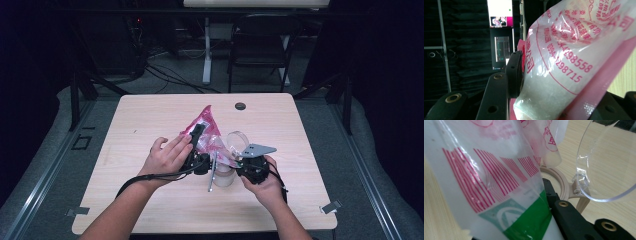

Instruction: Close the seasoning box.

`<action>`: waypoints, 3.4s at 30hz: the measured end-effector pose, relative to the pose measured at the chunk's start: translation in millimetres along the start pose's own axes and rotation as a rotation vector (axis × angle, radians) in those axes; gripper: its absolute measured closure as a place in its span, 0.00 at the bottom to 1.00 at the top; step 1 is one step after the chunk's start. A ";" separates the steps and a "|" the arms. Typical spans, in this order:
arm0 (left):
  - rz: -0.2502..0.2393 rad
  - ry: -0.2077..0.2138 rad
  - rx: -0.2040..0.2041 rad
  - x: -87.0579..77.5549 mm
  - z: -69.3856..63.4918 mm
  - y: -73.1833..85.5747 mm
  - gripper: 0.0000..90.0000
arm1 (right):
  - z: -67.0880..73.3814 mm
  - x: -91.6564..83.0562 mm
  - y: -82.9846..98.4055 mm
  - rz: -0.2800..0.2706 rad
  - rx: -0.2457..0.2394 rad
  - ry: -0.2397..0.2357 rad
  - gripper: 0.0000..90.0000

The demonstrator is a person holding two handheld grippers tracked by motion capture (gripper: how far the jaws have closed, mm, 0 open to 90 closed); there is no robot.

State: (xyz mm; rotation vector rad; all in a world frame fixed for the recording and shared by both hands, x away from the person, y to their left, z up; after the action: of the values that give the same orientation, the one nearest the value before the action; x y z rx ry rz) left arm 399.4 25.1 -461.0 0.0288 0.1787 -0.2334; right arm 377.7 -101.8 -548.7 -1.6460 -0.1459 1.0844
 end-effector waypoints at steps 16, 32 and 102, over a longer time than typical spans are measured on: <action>0.016 0.034 0.007 0.4 -3.3 2.9 0.70 | -0.1 0.6 0.9 0.009 -0.006 0.006 1.00; 0.012 0.077 0.042 1.7 -7.4 3.7 0.73 | -0.6 1.9 1.6 0.008 -0.002 0.011 1.00; 0.051 0.161 0.140 5.9 -20.9 10.7 0.71 | -3.1 4.5 5.2 0.029 -0.011 0.031 1.00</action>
State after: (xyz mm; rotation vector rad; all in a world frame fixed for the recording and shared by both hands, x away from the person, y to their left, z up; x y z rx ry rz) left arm 403.9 35.2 -482.6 0.1915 0.3209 -0.1925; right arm 380.3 -103.3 -555.6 -1.6785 -0.1090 1.0813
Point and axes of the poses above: each handheld gripper's, and its own axes: x roughly forward along the jaws, y roughly out of its underside, z roughly to its left, the point moved 9 cm from there along x, roughly forward along the jaws, and after that the axes turned 2 degrees about y, right-handed, at the moved point
